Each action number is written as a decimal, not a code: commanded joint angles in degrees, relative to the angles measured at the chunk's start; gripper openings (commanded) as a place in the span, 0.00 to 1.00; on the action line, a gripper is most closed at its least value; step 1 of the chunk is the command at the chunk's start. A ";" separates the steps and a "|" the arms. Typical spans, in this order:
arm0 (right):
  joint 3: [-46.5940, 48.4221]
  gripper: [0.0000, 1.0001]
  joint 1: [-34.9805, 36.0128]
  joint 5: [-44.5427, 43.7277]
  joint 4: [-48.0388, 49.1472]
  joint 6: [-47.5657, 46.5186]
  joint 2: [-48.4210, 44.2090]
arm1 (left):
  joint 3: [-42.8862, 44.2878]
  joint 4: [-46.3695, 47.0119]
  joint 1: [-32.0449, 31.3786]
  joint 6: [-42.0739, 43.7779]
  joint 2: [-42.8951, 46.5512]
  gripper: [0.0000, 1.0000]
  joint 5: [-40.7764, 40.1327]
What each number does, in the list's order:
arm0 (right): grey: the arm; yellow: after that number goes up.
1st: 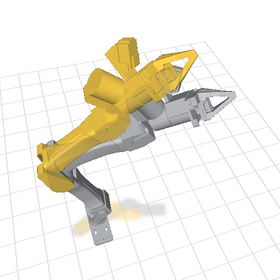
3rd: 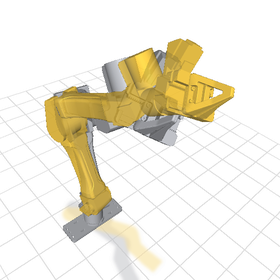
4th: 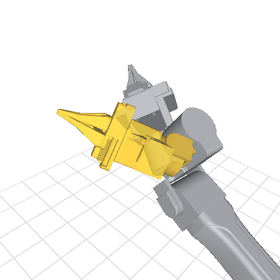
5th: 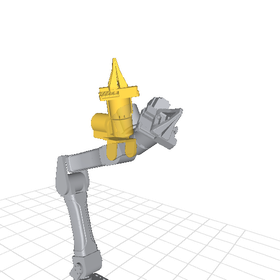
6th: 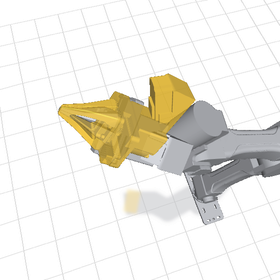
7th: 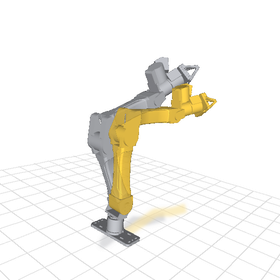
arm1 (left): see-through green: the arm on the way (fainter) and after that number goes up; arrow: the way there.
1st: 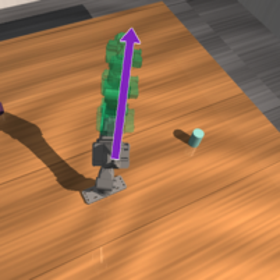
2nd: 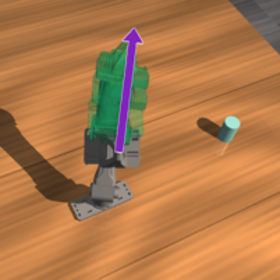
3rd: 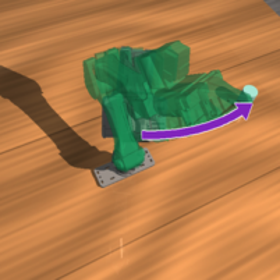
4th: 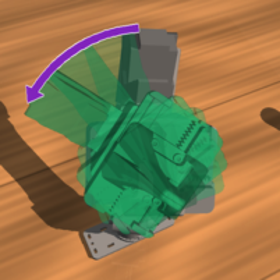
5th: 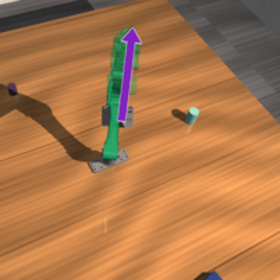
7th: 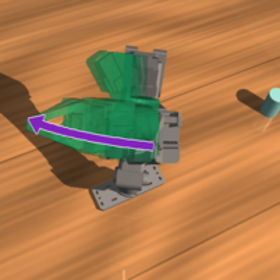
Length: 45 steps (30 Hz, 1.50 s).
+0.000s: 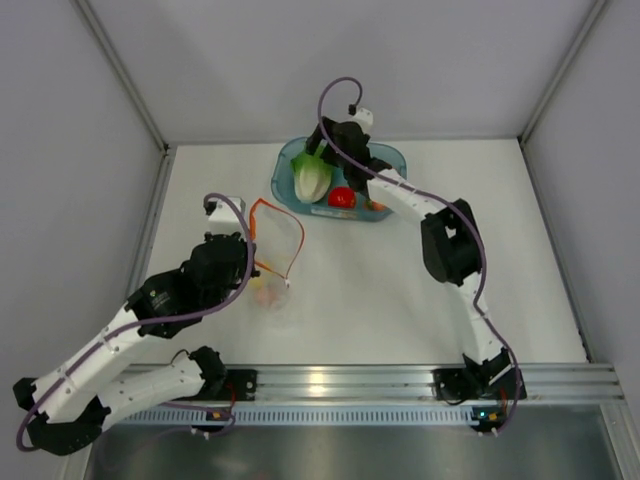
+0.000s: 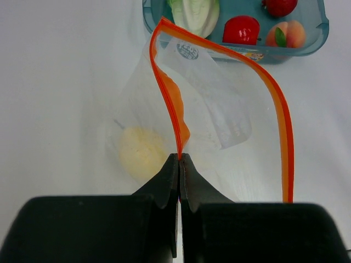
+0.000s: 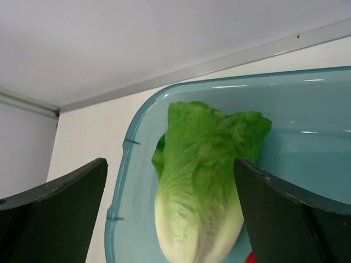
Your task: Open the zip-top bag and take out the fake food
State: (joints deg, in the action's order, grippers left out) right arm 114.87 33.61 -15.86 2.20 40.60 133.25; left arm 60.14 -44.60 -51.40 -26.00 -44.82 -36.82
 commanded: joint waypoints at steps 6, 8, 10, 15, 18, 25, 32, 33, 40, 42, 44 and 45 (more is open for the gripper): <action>-21.94 0.99 -4.86 18.97 9.35 -5.97 -29.95 | 4.28 2.76 0.16 0.16 -4.13 0.00 2.19; -29.57 0.99 -8.28 30.34 12.74 -4.57 -36.79 | 4.46 3.81 0.16 -0.28 -4.58 0.00 2.28; -31.89 0.98 -8.73 30.01 5.56 -7.26 -41.56 | 4.37 4.61 0.16 -1.16 -5.45 0.00 2.02; -38.14 0.85 -4.52 26.94 -8.94 -15.01 -55.01 | 4.02 7.50 0.16 -4.58 -7.38 0.00 -0.01; -38.75 0.74 -0.48 25.27 -18.17 -16.25 -58.89 | 3.58 9.43 0.16 -6.42 -8.26 0.00 -0.45; -37.96 0.48 13.93 12.00 -27.16 -15.99 -60.92 | 2.09 12.87 0.16 -11.26 -10.29 0.00 -1.59; -26.04 0.44 23.43 4.08 -33.92 -16.69 -48.82 | -0.02 14.98 0.16 -14.78 -10.38 0.00 0.08; -24.36 0.43 23.96 3.64 -34.53 -16.78 -47.14 | -0.20 14.98 0.16 -15.30 -10.29 0.00 0.34; -12.67 0.36 25.90 1.62 -39.81 -16.43 -34.56 | -4.58 17.97 0.16 -18.03 -8.01 0.00 2.89; -11.52 0.35 25.98 0.92 -39.99 -15.82 -31.57 | -5.64 18.23 0.16 -19.17 -6.95 0.00 2.89; -10.63 0.34 25.90 -0.14 -39.90 -15.55 -29.03 | -7.40 18.67 0.16 -20.23 -5.47 0.00 2.72; -10.46 0.34 25.98 -0.49 -39.55 -15.55 -28.14 | -7.93 18.67 0.16 -20.58 -5.11 0.00 2.63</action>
State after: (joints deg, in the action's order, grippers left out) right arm 101.16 58.76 -13.43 -35.66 24.69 102.76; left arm 53.60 -29.71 -51.40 -43.97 -52.18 -34.28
